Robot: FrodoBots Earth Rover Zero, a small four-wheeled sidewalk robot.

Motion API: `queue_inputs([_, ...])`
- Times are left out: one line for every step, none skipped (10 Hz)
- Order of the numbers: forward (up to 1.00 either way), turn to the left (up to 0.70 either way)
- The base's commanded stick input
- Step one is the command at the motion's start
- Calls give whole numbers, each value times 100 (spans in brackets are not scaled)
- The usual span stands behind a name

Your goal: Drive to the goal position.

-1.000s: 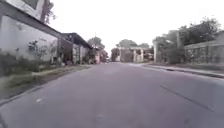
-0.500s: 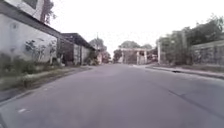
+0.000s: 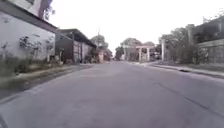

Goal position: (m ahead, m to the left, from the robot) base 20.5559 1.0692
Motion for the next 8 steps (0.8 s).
queue_inputs([100, 0])
queue_inputs([100, 0])
queue_inputs([100, 0])
queue_inputs([100, 0])
queue_inputs([100, 0])
queue_inputs([100, 0])
queue_inputs([100, 0])
queue_inputs([100, 0])
